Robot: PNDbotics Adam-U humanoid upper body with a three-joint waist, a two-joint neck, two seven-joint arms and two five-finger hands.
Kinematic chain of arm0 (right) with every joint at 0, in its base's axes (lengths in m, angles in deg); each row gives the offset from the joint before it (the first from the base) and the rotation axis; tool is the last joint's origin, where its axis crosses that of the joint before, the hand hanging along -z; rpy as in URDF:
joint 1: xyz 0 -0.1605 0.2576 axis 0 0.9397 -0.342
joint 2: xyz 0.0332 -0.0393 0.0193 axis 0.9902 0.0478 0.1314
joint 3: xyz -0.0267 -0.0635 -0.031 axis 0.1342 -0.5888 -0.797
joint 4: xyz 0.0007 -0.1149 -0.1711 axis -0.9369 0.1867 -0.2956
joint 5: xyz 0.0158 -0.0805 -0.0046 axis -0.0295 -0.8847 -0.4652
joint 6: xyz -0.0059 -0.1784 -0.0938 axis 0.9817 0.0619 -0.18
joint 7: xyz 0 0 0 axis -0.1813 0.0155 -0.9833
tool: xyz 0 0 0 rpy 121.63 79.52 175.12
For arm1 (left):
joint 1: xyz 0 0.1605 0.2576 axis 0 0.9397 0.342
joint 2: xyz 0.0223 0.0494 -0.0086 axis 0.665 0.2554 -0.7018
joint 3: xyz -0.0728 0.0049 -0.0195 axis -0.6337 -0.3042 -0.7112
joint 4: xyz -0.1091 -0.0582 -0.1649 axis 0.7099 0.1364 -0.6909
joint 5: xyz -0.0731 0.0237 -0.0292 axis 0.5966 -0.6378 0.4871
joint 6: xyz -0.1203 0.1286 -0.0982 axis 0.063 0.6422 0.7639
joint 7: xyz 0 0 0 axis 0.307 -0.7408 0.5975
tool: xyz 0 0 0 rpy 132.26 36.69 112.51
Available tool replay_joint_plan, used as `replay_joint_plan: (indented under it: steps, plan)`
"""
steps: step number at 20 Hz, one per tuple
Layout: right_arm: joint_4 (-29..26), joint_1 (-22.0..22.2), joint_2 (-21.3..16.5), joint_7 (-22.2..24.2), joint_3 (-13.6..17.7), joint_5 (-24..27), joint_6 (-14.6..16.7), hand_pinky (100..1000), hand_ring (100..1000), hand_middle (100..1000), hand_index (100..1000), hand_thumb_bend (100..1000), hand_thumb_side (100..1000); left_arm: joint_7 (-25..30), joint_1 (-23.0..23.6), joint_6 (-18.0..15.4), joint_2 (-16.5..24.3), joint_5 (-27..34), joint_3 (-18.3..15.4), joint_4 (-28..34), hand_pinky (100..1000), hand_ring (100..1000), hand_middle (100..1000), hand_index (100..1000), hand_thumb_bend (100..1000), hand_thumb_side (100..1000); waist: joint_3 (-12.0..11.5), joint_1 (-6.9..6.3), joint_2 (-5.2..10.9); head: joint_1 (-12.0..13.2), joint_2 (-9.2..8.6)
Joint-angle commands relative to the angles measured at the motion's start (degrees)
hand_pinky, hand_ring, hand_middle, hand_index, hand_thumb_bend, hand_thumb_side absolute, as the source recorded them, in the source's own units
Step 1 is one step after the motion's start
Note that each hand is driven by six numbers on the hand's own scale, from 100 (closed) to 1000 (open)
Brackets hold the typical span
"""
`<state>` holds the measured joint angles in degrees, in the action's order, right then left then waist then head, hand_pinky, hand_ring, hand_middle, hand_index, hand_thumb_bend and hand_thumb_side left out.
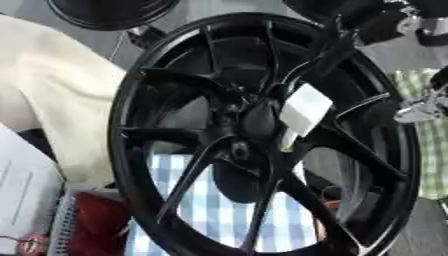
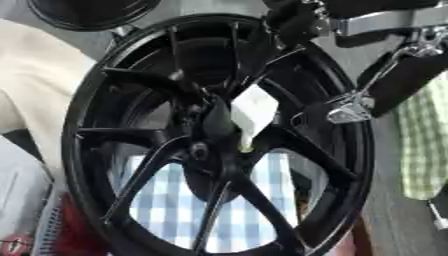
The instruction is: Pull the pin out of the wheel hub.
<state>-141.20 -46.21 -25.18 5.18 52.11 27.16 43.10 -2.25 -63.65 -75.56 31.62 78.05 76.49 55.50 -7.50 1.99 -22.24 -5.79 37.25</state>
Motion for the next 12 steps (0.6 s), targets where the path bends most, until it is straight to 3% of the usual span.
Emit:
replay_joint_plan:
  steps: [1, 7, 12]
  plan:
    - [-0.8, -2.0, 0.13, 2.28, -0.4, 1.36, -1.05, 905, 873, 839, 839, 404, 157, 0.18, -0.31, 0.03, 1.71, 0.24, -0.04, 1.13, 807, 753, 614, 796, 261, 689, -0.01, -0.06, 1.92, -0.35, 0.24]
    - [-0.8, -4.01, 2.09, 6.36, -2.3, 2.3, -4.92, 910, 875, 827, 842, 424, 207, 0.18, -0.35, 0.04, 1.62, 0.26, -0.01, 1.13, 807, 753, 614, 795, 262, 689, -0.2, 0.04, 1.98, -0.43, 0.46]
    - [-0.8, -5.0, 3.47, 6.8, -3.07, 2.74, -7.33, 908, 869, 821, 841, 403, 202, 0.16, -0.36, 0.11, 1.5, 0.29, -0.02, 1.13, 807, 753, 613, 795, 261, 690, -0.3, 0.14, 1.94, -0.12, 0.68]
